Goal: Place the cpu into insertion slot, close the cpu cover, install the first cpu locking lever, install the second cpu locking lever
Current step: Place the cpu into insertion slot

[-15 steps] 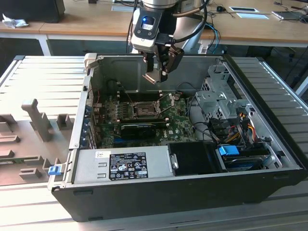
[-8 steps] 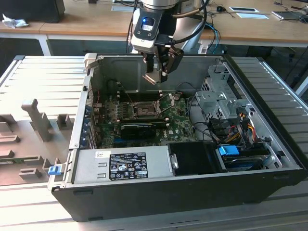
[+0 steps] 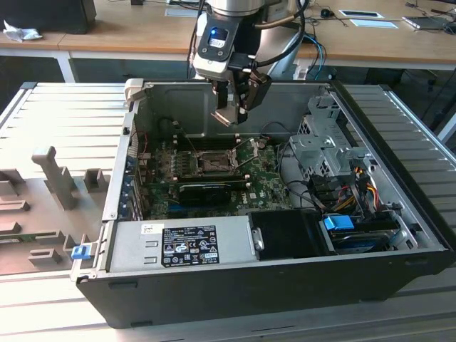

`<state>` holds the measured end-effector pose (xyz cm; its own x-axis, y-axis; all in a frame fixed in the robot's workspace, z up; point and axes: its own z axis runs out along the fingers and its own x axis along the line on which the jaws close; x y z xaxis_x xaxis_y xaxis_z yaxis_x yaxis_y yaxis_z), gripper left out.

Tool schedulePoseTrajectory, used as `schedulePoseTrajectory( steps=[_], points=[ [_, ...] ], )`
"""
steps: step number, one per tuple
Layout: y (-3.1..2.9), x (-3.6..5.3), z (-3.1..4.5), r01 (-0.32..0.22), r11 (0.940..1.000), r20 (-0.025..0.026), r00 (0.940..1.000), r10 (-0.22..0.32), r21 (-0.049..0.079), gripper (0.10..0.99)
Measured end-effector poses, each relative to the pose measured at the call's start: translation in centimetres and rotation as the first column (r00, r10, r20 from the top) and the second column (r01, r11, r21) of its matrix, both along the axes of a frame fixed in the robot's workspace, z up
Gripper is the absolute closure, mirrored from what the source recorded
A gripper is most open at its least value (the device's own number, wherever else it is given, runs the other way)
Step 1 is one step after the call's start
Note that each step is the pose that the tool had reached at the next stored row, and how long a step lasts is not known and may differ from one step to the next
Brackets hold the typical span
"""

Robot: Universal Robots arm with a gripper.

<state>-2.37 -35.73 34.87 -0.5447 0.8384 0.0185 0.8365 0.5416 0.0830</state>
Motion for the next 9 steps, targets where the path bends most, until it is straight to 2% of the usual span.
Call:
schedulePoseTrajectory(
  steps=[3, 5, 9],
  points=[
    [0.00, 0.00, -0.18, 0.061, 0.9981, 0.0000, 0.9981, -0.061, 0.000, 0.557],
    [0.00, -0.01, -0.39, 0.101, 0.9948, 0.0000, 0.9948, -0.101, 0.000, 0.557],
    [0.00, -0.06, -0.80, 0.130, 0.9915, -0.0015, 0.9915, -0.130, 0.000, 0.557]
  ],
)
